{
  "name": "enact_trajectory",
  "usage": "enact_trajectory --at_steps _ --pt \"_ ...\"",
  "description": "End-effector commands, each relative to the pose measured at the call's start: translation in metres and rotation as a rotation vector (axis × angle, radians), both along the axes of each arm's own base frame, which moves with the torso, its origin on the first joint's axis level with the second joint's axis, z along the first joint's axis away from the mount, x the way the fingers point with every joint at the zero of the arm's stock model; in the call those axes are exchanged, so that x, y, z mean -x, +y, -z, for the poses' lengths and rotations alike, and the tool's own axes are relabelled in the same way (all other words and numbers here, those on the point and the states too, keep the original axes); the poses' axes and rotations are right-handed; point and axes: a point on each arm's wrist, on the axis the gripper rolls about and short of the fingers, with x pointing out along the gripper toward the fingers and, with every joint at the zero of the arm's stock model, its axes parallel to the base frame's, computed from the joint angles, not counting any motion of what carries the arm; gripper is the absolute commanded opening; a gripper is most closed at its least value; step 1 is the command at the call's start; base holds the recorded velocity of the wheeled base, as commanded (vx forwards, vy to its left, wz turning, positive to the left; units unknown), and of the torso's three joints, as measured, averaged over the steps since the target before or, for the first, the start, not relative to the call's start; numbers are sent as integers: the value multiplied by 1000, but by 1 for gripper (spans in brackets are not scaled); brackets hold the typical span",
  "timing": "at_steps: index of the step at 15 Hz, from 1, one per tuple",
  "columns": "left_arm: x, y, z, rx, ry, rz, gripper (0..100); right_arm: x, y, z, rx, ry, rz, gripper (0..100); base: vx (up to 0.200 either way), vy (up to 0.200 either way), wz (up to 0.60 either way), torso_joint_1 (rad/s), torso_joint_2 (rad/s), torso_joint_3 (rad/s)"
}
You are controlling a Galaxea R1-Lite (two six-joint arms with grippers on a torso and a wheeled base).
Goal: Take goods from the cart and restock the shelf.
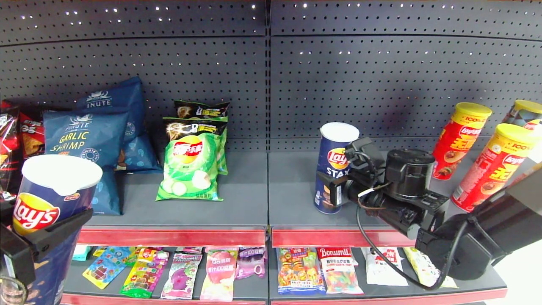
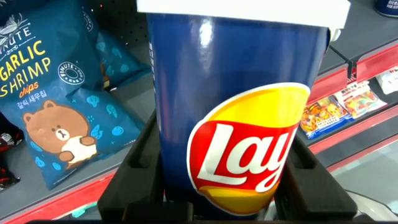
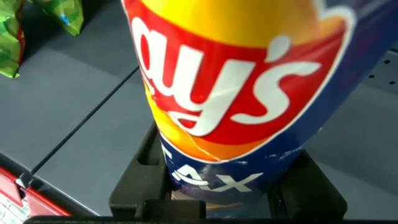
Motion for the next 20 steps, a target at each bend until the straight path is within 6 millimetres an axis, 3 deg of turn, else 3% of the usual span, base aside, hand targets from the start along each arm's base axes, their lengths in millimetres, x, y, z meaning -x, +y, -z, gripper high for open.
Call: enact_trajectory --at_steps 1,6,7,14,20 --pt "-1 0 0 0 4 -1 0 0 1 2 3 6 -2 0 0 0 0 0 0 0" --pt "-1 0 0 -1 3 1 0 1 0 4 11 16 5 0 0 0 0 0 0 0" --pt "-1 0 0 0 4 1 0 2 2 4 11 14 4 100 0 0 0 0 0 0" --pt "0 0 0 0 0 1 0 8 2 -4 -1 -5 6 100 0 0 0 0 0 0" --pt "0 0 3 -1 11 1 0 38 -7 -14 0 -5 -16 100 0 0 0 0 0 0"
